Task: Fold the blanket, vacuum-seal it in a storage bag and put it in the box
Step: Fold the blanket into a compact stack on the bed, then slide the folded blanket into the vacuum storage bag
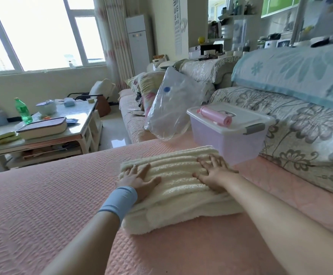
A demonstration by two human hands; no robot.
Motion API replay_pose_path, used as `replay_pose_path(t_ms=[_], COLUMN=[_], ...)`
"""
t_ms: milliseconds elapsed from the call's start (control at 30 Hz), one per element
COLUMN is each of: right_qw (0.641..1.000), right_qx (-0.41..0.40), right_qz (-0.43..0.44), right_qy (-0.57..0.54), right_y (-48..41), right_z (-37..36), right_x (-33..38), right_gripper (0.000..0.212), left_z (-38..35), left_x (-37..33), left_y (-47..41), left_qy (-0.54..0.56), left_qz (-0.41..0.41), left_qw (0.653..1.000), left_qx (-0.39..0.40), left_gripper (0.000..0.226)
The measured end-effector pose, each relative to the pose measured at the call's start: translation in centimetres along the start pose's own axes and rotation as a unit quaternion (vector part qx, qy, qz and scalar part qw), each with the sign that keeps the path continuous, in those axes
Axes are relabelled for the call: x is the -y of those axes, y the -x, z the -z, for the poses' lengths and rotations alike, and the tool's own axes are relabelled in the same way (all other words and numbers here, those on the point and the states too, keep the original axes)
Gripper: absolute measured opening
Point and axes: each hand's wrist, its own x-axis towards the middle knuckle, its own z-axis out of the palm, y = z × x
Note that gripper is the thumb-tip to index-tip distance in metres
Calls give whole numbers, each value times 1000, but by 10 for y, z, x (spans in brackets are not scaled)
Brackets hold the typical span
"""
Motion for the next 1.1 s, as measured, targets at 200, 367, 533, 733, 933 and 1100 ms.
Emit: replay_pose_path(t_ms=[200,367,533,733,933,1100], right_qw=[982,997,998,993,980,925], right_qx=[-7,-3,32,-50,25,51], right_qz=[-14,78,55,13,17,-5], right_qy=[189,-10,9,-109,-197,-376], right_y=[0,-26,-69,-158,-259,-340], right_z=[63,74,92,126,87,48], right_x=[52,85,104,128,144,146], right_gripper=[76,57,46,40,64,58], left_z=[45,67,80,85,33,-34], left_x=[-3,-22,-37,-49,-55,-34], left_y=[-30,-78,-133,-222,-307,-358], left_qy=[-30,-36,22,77,104,81], left_qz=[23,7,-22,-22,-13,-17], left_qw=[999,999,999,995,991,992], left_qx=[19,-20,-42,-67,-77,-92], left_gripper=[68,54,46,37,38,41])
